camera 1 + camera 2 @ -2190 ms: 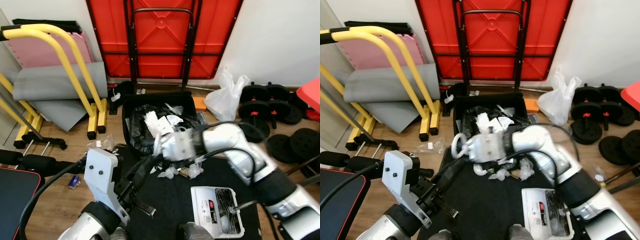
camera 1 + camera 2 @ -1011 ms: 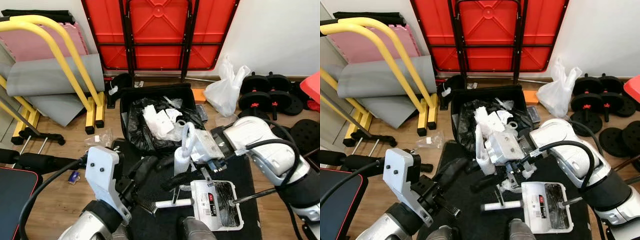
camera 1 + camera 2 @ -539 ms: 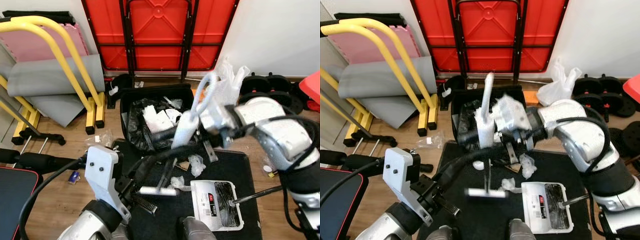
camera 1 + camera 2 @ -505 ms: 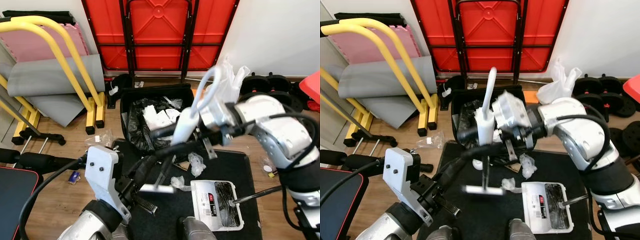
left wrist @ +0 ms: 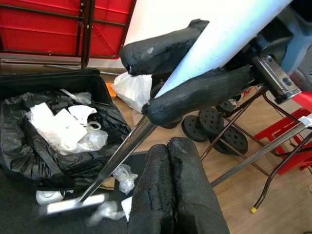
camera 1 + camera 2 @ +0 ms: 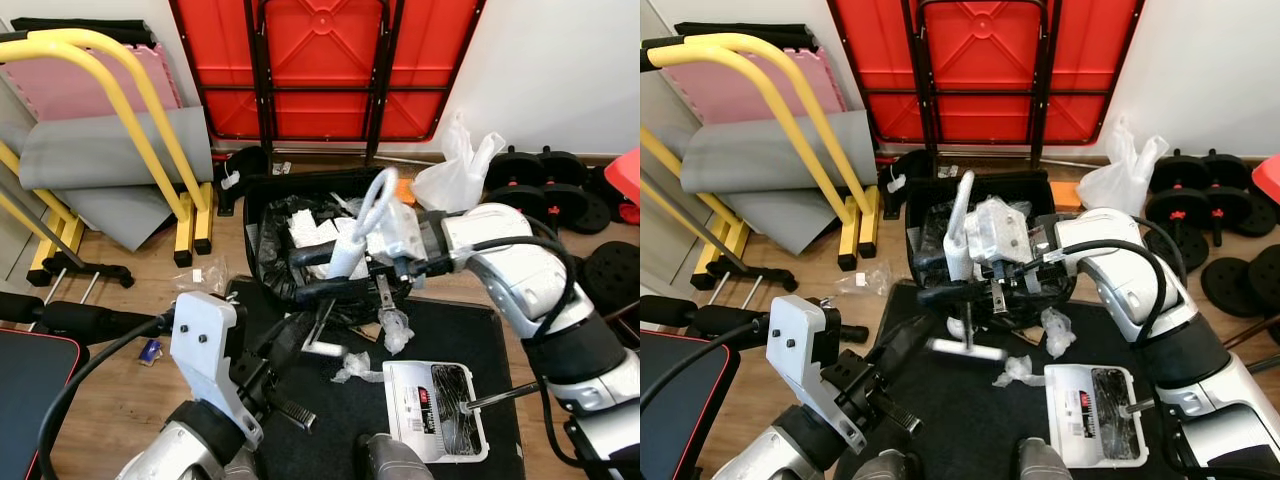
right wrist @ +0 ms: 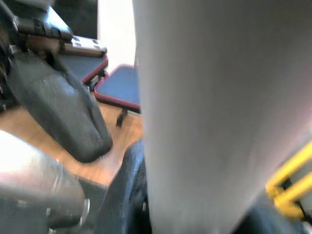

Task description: Sweep floor

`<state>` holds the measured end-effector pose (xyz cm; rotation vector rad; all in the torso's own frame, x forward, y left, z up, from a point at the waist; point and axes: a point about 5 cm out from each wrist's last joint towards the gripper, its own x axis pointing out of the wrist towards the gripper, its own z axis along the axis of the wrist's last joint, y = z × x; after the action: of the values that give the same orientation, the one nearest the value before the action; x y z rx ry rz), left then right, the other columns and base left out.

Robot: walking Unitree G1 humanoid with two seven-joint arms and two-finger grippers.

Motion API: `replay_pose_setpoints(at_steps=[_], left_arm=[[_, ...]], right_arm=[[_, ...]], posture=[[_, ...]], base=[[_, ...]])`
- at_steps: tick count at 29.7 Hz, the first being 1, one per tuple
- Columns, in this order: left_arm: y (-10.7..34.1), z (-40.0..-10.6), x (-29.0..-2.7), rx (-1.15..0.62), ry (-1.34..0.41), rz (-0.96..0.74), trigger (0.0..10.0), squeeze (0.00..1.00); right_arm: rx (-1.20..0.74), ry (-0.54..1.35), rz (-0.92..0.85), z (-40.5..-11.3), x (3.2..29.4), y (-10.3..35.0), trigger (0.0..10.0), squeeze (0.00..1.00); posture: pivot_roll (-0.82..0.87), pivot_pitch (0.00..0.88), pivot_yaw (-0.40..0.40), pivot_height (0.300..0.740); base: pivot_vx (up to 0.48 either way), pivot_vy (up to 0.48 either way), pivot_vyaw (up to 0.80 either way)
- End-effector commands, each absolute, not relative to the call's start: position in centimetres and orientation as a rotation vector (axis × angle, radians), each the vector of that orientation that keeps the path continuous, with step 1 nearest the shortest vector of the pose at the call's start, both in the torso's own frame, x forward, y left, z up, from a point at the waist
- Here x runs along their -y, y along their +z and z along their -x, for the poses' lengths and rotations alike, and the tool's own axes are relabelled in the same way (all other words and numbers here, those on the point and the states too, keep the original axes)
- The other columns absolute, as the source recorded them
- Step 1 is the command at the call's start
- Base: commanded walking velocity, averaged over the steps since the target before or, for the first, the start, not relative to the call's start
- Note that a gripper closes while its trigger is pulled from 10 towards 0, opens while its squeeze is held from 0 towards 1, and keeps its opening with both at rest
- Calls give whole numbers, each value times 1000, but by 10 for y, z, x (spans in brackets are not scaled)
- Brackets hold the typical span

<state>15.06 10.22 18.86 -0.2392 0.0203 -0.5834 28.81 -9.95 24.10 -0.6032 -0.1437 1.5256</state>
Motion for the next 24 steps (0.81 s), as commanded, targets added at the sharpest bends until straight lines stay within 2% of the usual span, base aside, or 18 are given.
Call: replay_pose_setpoints(at_steps=[1, 8, 24], left_arm=[[186, -148, -102, -50, -600, 248, 10000, 0], [185, -150, -102, -55, -592, 257, 10000, 0], [185, -150, -104, -63, -570, 276, 10000, 0]], right_arm=[[226, 1523, 627, -286, 98, 252, 10000, 0], [266, 1486, 696, -290, 99, 258, 10000, 0], [140, 1556, 813, -279, 106, 219, 10000, 0]], posture=[[-45, 220, -12, 740], [-54, 218, -9, 740], [-52, 228, -14, 740]], base=[[0, 0, 0], [0, 0, 0], [0, 0, 0]])
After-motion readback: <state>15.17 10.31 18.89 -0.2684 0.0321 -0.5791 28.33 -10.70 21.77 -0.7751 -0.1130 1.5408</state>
